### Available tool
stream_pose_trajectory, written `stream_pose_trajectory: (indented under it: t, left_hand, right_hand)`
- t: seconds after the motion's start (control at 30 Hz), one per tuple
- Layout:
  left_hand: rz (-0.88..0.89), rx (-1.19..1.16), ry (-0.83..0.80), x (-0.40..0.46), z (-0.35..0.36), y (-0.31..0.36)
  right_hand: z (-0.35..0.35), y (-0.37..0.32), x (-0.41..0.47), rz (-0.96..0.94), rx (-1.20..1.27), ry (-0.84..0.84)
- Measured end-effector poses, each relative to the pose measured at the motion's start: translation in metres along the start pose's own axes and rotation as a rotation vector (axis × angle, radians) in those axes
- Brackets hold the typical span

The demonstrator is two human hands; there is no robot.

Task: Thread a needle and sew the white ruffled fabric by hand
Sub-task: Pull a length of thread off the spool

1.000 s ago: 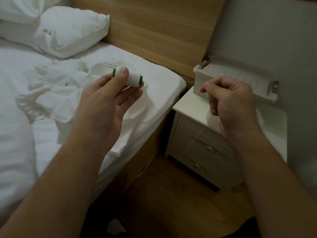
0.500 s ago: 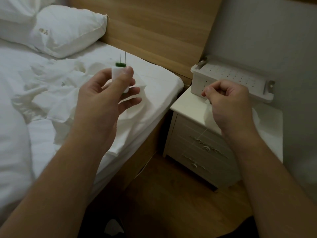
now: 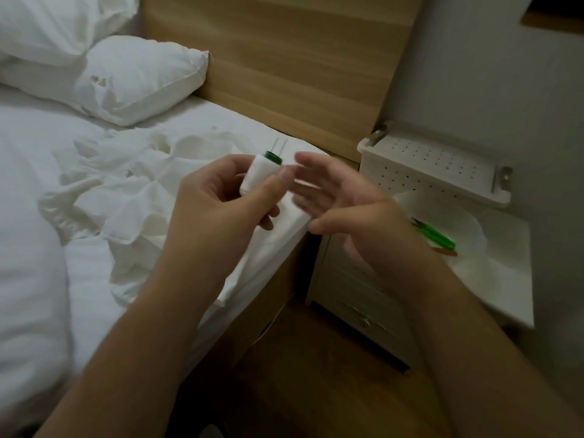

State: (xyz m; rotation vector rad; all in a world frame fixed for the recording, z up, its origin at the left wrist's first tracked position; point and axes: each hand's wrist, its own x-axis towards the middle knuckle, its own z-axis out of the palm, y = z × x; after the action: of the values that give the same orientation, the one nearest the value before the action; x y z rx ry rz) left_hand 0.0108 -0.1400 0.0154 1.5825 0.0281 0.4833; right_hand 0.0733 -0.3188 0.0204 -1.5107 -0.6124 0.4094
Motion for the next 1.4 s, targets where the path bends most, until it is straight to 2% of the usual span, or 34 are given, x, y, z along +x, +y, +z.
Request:
stream_pose_trajectory:
  t: [0.1, 0.23, 0.47, 0.63, 0.8, 0.97, 1.17, 1.27, 1.4]
  left_hand:
    - [0.074, 0.141, -0.051, -0.003, 0.001, 0.002]
    - [0.107, 0.227, -0.051, -0.002, -0.001, 0.003]
    - [0.02, 0.175, 0.036, 0.001, -0.004, 0.001]
    - [-0.135, -0.111, 0.047, 0.005, -0.01, -0.001]
    - [-0.262, -0.359, 0.073, 0.008, -0.013, 0.004]
    - [-0.204, -0.355, 0.142, 0.006, -0.01, 0.004]
    - [-0.032, 0.113, 0.228, 0.006, -0.009, -0.002]
    - [-0.061, 0.104, 0.202, 0.006, -0.013, 0.0]
    - [-0.152, -0.092, 0.194, 0.008, -0.016, 0.004]
  right_hand:
    - [0.009, -0.002, 0.002, 0.036, -0.147, -0.058]
    - [0.007, -0.005, 0.001, 0.066, -0.319, 0.002]
    - [0.005, -0.008, 0.001, -0.001, -0.156, 0.12]
    - [-0.001, -0.007, 0.001, -0.017, 0.056, 0.212]
    - [-0.008, -0.004, 0.002, 0.008, 0.124, 0.337]
    - [-0.014, -0.006, 0.0, -0.001, 0.107, 0.406]
    - [-0.019, -0.009, -0.001, -0.061, 0.211, 0.418]
    - [-0.026, -0.01, -0.002, -0.072, 0.258, 0.481]
    - [-0.033, -0.006, -0.002, -0.043, 0.251, 0.574]
